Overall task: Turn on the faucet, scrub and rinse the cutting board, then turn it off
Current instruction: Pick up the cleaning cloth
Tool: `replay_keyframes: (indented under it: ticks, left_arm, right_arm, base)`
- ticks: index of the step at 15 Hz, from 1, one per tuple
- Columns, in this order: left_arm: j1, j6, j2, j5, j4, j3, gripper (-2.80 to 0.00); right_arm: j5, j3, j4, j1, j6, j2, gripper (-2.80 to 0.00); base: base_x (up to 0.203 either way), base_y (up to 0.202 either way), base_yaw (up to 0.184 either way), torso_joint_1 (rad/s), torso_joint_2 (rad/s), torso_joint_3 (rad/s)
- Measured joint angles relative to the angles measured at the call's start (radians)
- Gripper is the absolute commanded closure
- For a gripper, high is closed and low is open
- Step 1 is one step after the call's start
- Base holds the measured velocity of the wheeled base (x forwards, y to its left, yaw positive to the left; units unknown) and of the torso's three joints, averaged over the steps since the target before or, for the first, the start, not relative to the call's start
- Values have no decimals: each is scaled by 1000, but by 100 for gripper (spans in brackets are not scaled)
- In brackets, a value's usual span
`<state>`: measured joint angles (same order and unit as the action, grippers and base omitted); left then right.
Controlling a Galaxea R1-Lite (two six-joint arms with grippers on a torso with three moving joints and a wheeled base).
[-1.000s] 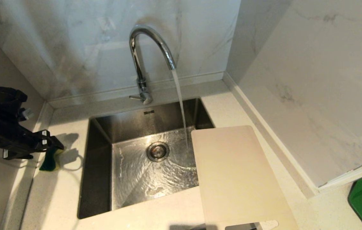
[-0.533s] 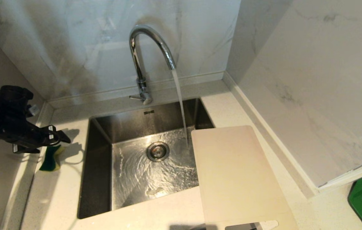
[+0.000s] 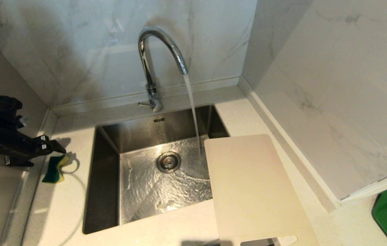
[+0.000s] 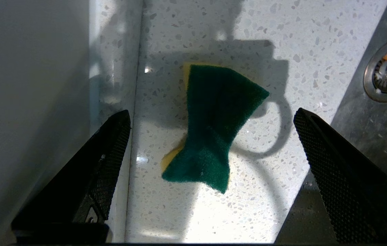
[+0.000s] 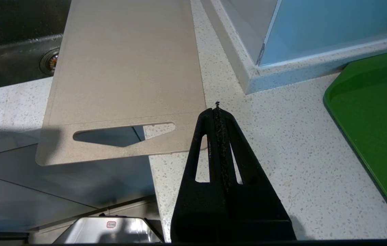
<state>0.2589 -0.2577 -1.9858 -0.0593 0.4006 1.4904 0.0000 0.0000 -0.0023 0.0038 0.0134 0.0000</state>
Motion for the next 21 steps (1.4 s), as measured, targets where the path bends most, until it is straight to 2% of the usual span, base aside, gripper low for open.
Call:
replay_keyframes:
  ticks: [5,10,13,21]
  left_arm:
    - [16,8,-26,-30,-4,1,-280]
    - [3,7,-65,-28,-11,3,-280]
    - [-6,9,-76,-25,-78,-2,-280]
    - [-36,1,-96,-24,-86,-6,-280]
  right_arm:
    - [0,0,0,0,0,0,0]
    - [0,0,0,0,0,0,0]
    - [0,0,0,0,0,0,0]
    - [0,0,0,0,0,0,0]
  base:
    - [0,0,0,0,0,0]
    - [0,0,0,0,0,0]
    - [0,0,0,0,0,0]
    - [0,0,0,0,0,0]
